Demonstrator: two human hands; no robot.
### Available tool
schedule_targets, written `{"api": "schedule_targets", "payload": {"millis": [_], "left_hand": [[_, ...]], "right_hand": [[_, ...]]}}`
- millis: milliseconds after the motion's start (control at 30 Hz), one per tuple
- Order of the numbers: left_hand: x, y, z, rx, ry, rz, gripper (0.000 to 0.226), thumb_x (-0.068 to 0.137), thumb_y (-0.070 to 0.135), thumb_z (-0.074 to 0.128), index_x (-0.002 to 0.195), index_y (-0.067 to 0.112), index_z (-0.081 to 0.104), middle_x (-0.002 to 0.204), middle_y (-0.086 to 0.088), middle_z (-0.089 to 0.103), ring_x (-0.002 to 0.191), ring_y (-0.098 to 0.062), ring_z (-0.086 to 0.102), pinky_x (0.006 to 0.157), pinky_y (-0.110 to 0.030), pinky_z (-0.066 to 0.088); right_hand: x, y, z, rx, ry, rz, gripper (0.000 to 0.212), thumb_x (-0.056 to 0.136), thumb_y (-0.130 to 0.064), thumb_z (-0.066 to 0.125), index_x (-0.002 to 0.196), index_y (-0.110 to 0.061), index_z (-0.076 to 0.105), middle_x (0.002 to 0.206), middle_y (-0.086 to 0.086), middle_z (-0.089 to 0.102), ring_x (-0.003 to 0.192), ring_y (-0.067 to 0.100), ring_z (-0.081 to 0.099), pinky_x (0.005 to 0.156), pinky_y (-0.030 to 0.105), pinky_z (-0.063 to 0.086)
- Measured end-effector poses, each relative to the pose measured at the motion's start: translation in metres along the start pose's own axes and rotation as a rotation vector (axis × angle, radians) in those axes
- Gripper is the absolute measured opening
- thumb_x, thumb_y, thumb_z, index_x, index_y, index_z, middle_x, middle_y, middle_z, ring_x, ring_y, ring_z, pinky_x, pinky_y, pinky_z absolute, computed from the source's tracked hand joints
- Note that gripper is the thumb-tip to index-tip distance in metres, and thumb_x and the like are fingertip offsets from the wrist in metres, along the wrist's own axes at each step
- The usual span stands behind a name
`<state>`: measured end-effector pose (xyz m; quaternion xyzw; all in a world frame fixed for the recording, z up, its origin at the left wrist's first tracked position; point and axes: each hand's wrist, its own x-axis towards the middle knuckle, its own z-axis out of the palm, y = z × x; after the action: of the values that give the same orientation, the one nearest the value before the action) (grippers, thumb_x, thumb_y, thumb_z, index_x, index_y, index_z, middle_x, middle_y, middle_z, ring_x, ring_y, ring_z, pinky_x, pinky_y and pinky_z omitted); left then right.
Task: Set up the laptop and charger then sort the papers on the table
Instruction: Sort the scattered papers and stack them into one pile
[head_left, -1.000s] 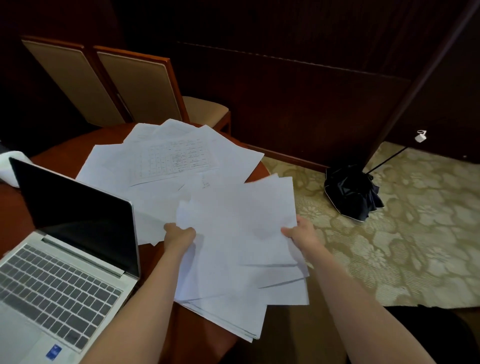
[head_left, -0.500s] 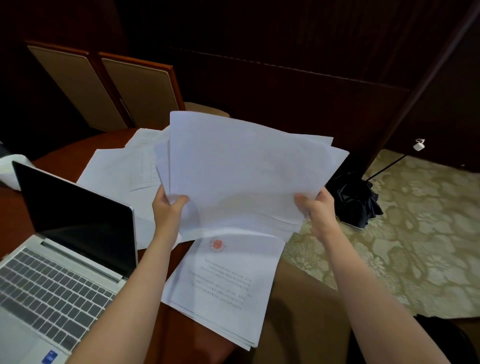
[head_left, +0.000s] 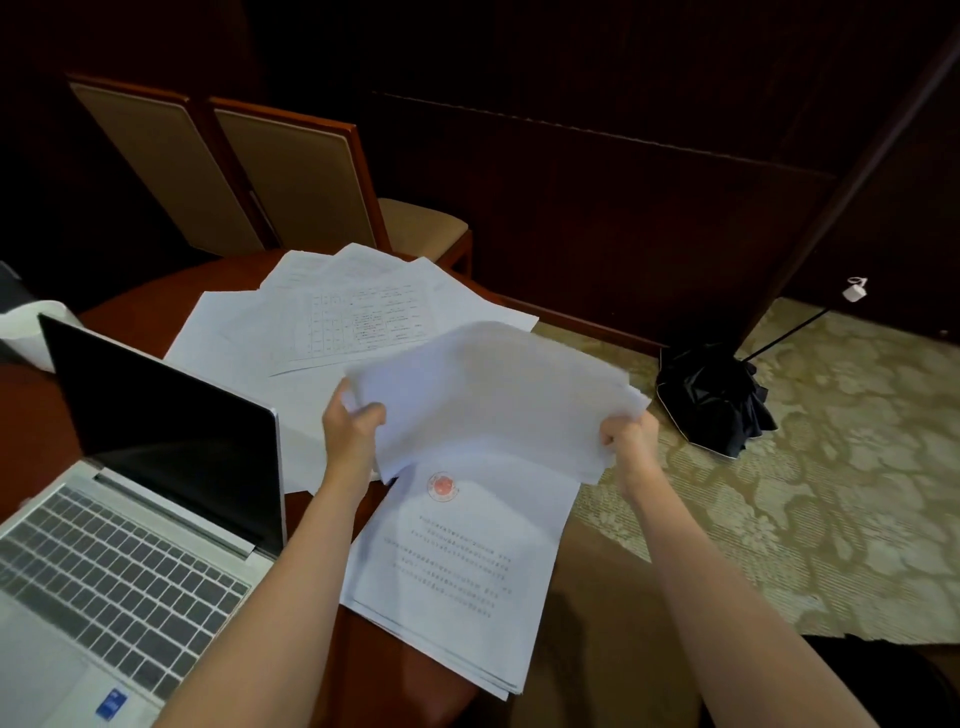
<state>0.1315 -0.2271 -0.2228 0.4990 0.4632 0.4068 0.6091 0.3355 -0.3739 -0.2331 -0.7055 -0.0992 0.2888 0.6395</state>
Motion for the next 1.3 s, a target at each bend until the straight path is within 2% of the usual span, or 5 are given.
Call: {"api": "schedule_targets", "payload": {"millis": [133, 867, 1033, 1133, 1300], "left_hand": [[-0.001, 0.008, 0.01, -0.058, 0.04, -0.052, 0.014, 0.06, 0.001, 0.051, 0.064, 0.012, 0.043, 0.063, -0.002, 0.038, 0.055, -0.014, 0.037, 0.052, -0.02, 0.03], [0.016, 0.016, 0.011, 0.119, 0.071, 0.025, 0.023, 0.085, -0.004, 0.052, 0.099, 0.013, 0.056, 0.094, -0.002, 0.057, 0.086, -0.016, 0.053, 0.067, -0.023, 0.043], [0.022, 0.022, 0.009, -0.051, 0.238, -0.101, 0.03, 0.077, -0.009, 0.044, 0.058, 0.013, 0.037, 0.063, 0.0, 0.038, 0.058, -0.013, 0.036, 0.057, -0.024, 0.03], [0.028, 0.02, 0.005, -0.152, 0.291, -0.195, 0.027, 0.072, -0.007, 0.041, 0.058, 0.013, 0.031, 0.063, -0.001, 0.032, 0.058, -0.015, 0.032, 0.057, -0.023, 0.027], [0.022, 0.009, 0.011, -0.39, 0.23, -0.298, 0.031, 0.066, -0.006, 0.032, 0.052, 0.019, 0.022, 0.058, 0.001, 0.029, 0.054, -0.017, 0.027, 0.055, -0.021, 0.027]], "right_hand": [[-0.001, -0.009, 0.01, 0.004, 0.03, -0.026, 0.029, 0.059, 0.009, 0.043, 0.06, -0.014, 0.027, 0.061, 0.001, 0.027, 0.057, 0.015, 0.025, 0.053, 0.025, 0.019], [0.008, -0.026, 0.019, -0.011, 0.145, -0.138, 0.042, 0.071, 0.024, 0.028, 0.057, -0.015, 0.037, 0.058, 0.001, 0.036, 0.053, 0.015, 0.03, 0.034, 0.01, 0.022], [0.014, -0.021, 0.019, 0.043, 0.197, -0.121, 0.027, 0.083, 0.01, 0.049, 0.099, -0.012, 0.053, 0.098, 0.006, 0.055, 0.088, 0.019, 0.049, 0.061, 0.017, 0.038], [0.02, -0.004, 0.016, 0.116, 0.224, 0.051, 0.077, 0.081, -0.006, 0.069, 0.142, -0.019, 0.025, 0.144, 0.009, 0.034, 0.126, 0.026, 0.042, 0.091, 0.028, 0.036], [0.011, 0.031, 0.027, 0.512, -0.067, 0.319, 0.079, 0.059, -0.014, 0.086, 0.121, -0.024, 0.036, 0.114, 0.005, 0.061, 0.106, 0.027, 0.056, 0.086, 0.037, 0.047]]}}
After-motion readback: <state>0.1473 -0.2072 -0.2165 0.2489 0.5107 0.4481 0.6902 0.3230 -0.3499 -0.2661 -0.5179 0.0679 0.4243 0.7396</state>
